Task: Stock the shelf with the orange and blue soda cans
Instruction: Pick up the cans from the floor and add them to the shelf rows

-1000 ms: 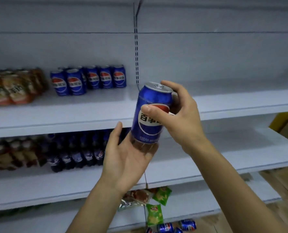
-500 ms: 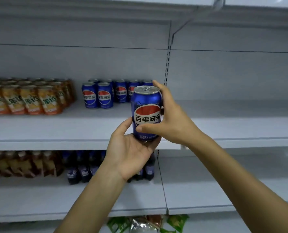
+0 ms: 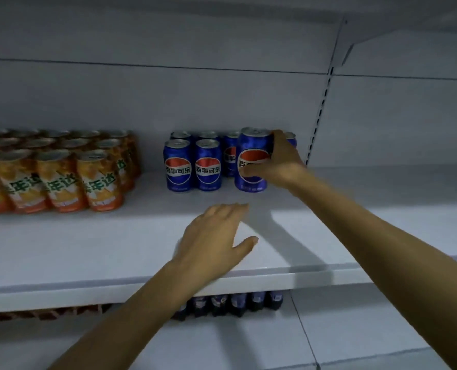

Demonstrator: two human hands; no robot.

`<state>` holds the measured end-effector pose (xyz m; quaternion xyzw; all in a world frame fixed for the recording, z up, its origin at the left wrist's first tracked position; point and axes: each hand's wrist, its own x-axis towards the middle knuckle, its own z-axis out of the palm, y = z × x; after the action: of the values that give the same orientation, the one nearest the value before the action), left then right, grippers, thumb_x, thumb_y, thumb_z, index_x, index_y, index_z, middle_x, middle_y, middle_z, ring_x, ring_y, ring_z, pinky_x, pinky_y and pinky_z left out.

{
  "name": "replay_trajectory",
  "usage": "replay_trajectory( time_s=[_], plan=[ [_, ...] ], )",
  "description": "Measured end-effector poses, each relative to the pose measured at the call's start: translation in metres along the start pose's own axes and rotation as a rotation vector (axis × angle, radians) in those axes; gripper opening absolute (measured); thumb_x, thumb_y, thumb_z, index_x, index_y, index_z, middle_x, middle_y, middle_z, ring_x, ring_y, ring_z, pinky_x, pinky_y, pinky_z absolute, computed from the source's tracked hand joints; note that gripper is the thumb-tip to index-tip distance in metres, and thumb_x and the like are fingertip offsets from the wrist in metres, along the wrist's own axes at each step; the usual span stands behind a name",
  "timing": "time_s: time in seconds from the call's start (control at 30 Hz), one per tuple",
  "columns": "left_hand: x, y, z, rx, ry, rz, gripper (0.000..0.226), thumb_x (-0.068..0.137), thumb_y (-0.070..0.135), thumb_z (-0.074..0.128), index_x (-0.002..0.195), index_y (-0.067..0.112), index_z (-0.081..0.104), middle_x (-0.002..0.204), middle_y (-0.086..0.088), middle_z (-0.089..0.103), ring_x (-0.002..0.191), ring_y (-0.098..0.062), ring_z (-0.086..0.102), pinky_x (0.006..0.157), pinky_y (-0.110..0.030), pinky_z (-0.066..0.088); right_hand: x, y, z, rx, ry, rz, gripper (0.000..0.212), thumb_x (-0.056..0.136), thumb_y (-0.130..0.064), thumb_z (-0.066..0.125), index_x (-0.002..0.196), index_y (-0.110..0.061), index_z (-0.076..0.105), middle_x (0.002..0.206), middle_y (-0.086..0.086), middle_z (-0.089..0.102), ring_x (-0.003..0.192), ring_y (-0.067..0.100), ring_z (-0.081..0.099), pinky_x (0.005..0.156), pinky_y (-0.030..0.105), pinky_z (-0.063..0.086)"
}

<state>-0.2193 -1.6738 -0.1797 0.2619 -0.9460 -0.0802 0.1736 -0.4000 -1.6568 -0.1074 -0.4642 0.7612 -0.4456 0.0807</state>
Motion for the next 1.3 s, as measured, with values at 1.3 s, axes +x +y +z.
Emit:
replay_trajectory(
  time_s=[1.3],
  plan=[
    [0.035, 0.135, 0.023, -0.081, -0.002, 0.381, 0.066, 0.086, 0.061, 0.050, 0.142, 0.030, 0.032, 0.136, 0.008, 0.049, 0.124, -0.015, 0.041, 0.094, -0.030, 0.037, -0.026, 0.082, -0.115, -0.680, -0.236, 0.194, 0.084, 0.079, -0.050, 0.070, 0.145, -0.019, 0.029, 0.147, 0.009, 0.039, 0.130, 0.029, 0.042, 0.104, 0.037, 0.038]
  ],
)
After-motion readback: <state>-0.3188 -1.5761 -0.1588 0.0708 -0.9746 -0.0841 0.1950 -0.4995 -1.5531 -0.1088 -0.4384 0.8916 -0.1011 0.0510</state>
